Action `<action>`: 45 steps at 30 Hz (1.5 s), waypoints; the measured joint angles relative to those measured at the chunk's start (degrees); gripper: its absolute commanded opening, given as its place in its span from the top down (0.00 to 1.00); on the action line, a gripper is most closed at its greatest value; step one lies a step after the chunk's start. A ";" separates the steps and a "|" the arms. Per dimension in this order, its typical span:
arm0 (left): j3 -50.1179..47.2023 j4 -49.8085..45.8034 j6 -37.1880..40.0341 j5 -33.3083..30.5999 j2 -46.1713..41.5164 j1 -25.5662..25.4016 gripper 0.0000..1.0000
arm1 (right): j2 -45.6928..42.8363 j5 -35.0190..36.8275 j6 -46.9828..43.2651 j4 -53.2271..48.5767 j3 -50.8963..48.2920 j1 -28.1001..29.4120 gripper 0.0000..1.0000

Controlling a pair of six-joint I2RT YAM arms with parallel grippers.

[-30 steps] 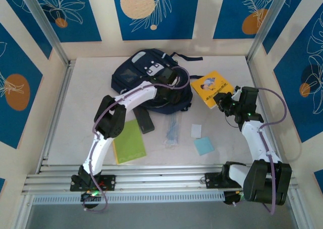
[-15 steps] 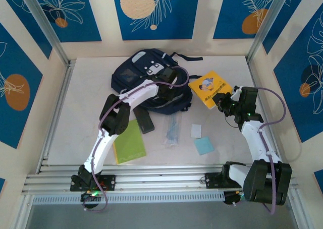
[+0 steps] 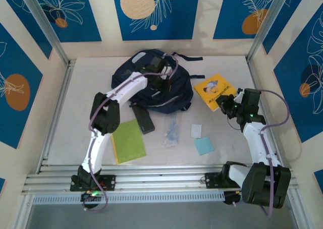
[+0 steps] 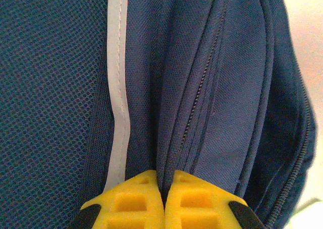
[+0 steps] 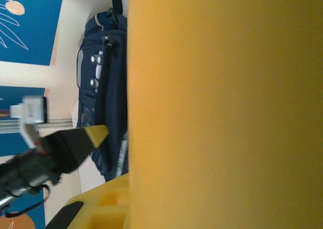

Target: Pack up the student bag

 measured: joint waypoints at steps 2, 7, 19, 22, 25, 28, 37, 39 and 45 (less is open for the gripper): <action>0.00 0.35 -1.11 2.49 -1.70 1.33 1.00 | 0.79 -0.24 0.13 0.07 0.13 0.94 1.00; 0.00 1.66 -3.50 5.77 -5.25 3.39 1.00 | 3.50 0.44 2.08 2.64 0.87 6.36 1.00; 0.02 4.31 -6.54 9.03 -6.32 4.31 1.00 | 13.33 1.90 5.79 11.69 6.12 17.38 1.00; 0.15 5.11 -6.95 10.27 -6.32 4.98 1.00 | 20.13 1.07 6.75 15.30 9.14 20.72 1.00; 0.52 5.42 -6.97 11.41 -6.32 5.51 1.00 | 27.65 -0.24 8.02 20.41 11.87 23.45 1.00; 1.05 5.57 -6.97 12.57 -6.32 6.01 1.00 | 34.75 -2.25 9.29 24.20 15.02 25.44 1.00; 1.60 5.53 -6.73 13.64 -6.32 6.23 1.00 | 59.95 -8.83 14.47 31.76 34.73 28.89 0.87; 1.60 5.51 -6.40 13.60 -6.32 6.23 1.00 | 62.45 -9.70 15.45 32.98 36.41 28.92 0.77; 1.22 5.57 -5.90 12.94 -6.32 6.29 1.00 | 61.75 -10.49 14.03 30.34 35.91 28.00 0.53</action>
